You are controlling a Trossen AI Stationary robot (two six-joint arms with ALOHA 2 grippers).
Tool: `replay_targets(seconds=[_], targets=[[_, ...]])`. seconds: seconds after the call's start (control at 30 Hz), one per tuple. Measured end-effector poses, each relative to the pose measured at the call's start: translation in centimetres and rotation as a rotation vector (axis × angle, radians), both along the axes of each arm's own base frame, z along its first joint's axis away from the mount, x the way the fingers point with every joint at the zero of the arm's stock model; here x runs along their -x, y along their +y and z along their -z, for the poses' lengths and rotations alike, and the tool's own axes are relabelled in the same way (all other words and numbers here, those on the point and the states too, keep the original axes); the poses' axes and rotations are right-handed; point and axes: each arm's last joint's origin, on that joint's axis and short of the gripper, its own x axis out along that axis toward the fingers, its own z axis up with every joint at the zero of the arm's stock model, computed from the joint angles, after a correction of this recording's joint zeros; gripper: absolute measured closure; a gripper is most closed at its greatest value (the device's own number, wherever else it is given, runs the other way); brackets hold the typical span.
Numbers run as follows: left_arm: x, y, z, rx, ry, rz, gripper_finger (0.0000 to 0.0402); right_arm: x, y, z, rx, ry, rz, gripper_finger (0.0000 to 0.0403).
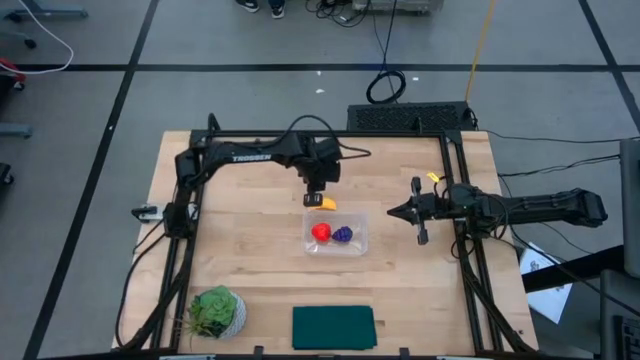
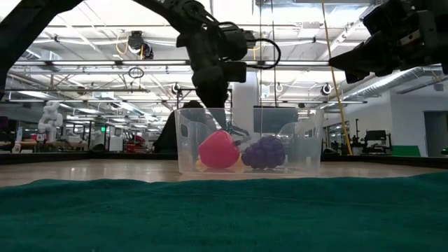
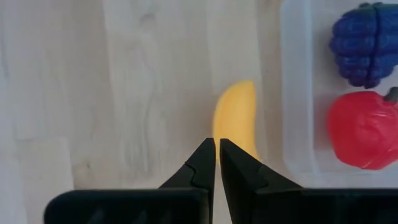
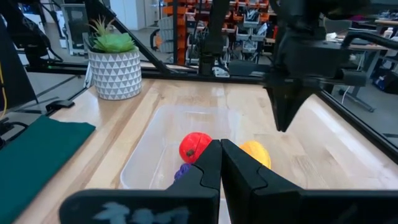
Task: Pick and placing Produce into tupperware
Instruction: Put the banana into the transparent bin
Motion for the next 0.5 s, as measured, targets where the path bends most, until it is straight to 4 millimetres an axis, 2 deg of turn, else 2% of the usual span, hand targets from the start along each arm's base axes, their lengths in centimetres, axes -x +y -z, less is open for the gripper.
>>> replay_targets(seconds=[0.23, 0.5], targets=[[-0.3, -1.2, 0.0, -0.039, 0.017, 0.020, 0.0376, 0.0, 0.0, 0.0, 0.000, 0.002, 0.000, 0.0403], [0.0, -2.1, 0.2, 0.016, 0.074, -0.087, 0.0376, 0.0, 0.0, 0.0, 0.003, 0.002, 0.000, 0.0403]])
